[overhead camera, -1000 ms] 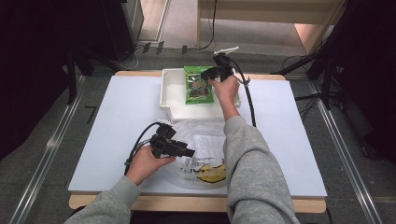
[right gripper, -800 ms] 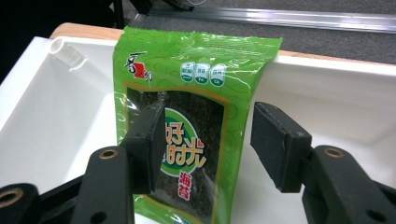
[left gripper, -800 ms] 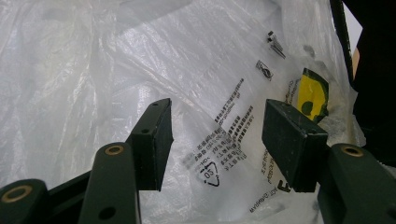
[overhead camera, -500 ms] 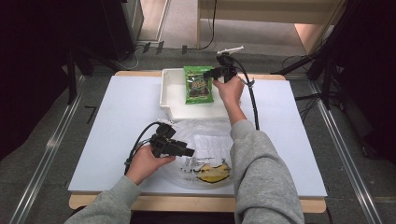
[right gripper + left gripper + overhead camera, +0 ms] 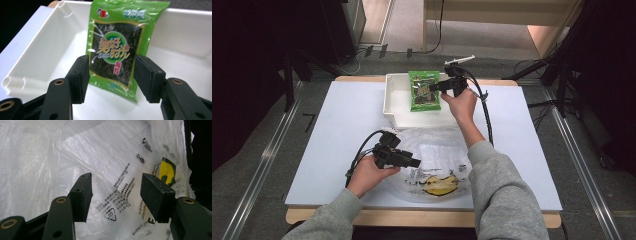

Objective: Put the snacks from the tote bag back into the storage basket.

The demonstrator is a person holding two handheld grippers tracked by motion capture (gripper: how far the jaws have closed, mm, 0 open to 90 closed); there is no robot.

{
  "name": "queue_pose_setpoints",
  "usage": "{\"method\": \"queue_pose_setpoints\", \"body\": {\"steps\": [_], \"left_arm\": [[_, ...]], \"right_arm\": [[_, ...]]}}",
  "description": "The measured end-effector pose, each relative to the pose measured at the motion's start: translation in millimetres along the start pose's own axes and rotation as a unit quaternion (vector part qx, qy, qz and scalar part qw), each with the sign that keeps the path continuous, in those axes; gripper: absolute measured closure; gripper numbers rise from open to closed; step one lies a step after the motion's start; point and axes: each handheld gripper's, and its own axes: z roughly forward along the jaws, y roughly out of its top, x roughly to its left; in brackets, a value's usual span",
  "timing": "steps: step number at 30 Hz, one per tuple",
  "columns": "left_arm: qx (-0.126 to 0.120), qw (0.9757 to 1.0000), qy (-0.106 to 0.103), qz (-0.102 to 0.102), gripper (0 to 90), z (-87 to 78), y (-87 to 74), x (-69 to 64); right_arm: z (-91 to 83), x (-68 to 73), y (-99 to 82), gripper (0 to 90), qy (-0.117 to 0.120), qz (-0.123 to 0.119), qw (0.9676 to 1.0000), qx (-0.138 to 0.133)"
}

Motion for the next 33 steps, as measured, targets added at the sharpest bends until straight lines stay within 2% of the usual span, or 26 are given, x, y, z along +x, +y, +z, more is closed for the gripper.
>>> {"method": "queue_pose_setpoints", "body": {"steps": [10, 17, 24, 33], "left_arm": [[0.000, 1.0000, 0.002, -0.003, 43.8, -0.8, 0.8, 2.3], [0.001, 1.0000, 0.004, -0.002, 43.8, -0.7, 1.2, 2.3], [0.000, 1.0000, 0.004, -0.004, 43.8, -1.9, 1.3, 3.7], [-0.003, 1.0000, 0.005, -0.008, 43.7, -2.7, 1.3, 4.5]], "right_arm": [[-12.1, 17.6, -16.5, 47.8, 0.030, -0.026, 0.9992, 0.002], [-21.8, 30.8, -29.4, 47.8, 0.043, -0.044, 0.9981, 0.007], [-31.0, 36.8, -44.3, 47.7, 0.058, -0.055, 0.9967, 0.007], [-41.4, 40.3, -59.6, 47.4, 0.067, -0.071, 0.9951, 0.014]]}}
